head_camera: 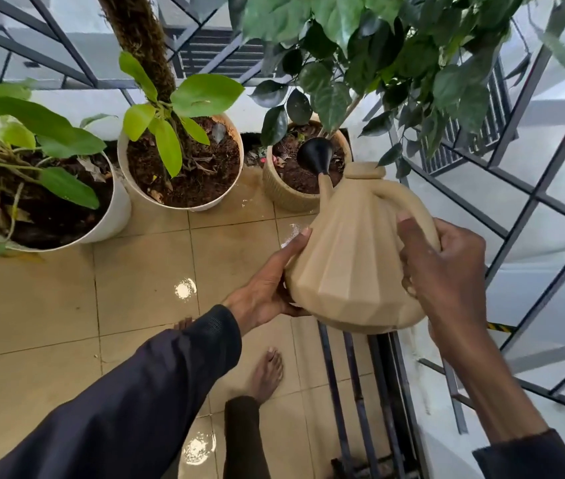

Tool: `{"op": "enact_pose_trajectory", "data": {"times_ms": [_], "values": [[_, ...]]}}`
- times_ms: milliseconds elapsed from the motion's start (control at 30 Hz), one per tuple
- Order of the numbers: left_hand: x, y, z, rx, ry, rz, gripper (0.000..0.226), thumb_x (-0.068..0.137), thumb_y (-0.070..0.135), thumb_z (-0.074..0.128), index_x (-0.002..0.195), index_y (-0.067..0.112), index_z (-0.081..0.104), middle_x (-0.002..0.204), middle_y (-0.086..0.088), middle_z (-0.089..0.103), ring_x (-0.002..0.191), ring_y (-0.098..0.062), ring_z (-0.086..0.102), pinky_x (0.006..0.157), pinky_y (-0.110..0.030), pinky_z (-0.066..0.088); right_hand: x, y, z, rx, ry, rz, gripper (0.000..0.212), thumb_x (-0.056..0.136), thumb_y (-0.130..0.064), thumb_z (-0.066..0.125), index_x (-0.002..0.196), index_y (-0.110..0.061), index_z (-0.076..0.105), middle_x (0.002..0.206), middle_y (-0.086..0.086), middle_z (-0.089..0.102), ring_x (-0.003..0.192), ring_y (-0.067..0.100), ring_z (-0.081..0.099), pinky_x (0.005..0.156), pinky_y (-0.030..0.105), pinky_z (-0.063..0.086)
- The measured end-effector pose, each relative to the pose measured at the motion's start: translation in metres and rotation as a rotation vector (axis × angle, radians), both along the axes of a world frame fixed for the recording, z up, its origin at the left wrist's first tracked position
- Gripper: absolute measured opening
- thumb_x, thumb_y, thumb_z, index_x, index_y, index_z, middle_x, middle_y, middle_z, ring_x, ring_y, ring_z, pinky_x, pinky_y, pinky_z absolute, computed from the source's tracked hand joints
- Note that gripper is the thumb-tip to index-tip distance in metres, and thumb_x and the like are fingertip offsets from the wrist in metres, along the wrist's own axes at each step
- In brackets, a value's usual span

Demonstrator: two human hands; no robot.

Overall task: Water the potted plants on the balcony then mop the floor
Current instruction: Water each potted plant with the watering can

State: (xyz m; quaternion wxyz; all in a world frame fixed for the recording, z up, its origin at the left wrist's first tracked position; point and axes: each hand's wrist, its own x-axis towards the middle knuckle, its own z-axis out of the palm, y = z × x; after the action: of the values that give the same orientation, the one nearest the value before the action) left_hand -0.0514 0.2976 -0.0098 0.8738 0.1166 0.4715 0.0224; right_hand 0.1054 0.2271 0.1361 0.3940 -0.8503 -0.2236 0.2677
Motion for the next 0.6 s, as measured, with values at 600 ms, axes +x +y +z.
{"op": "enact_pose_trajectory", "data": {"times_ms": [600], "values": [[0.022,0.004,0.021,0.026,0.001,0.046,0.081,0.065,0.073,0.082,0.128,0.025,0.062,0.131,-0.017,0.064,0.118,-0.040,0.063,0.092,-0.067,0.053,0.025,0.020,0.019,0.027,-0.041,0.059,0.046,0.098,-0.039,0.067,0.082,0.004,0.061,0.065,0.009,0.050,0.057,0.022,0.046,0.058,0.039,0.039]]}}
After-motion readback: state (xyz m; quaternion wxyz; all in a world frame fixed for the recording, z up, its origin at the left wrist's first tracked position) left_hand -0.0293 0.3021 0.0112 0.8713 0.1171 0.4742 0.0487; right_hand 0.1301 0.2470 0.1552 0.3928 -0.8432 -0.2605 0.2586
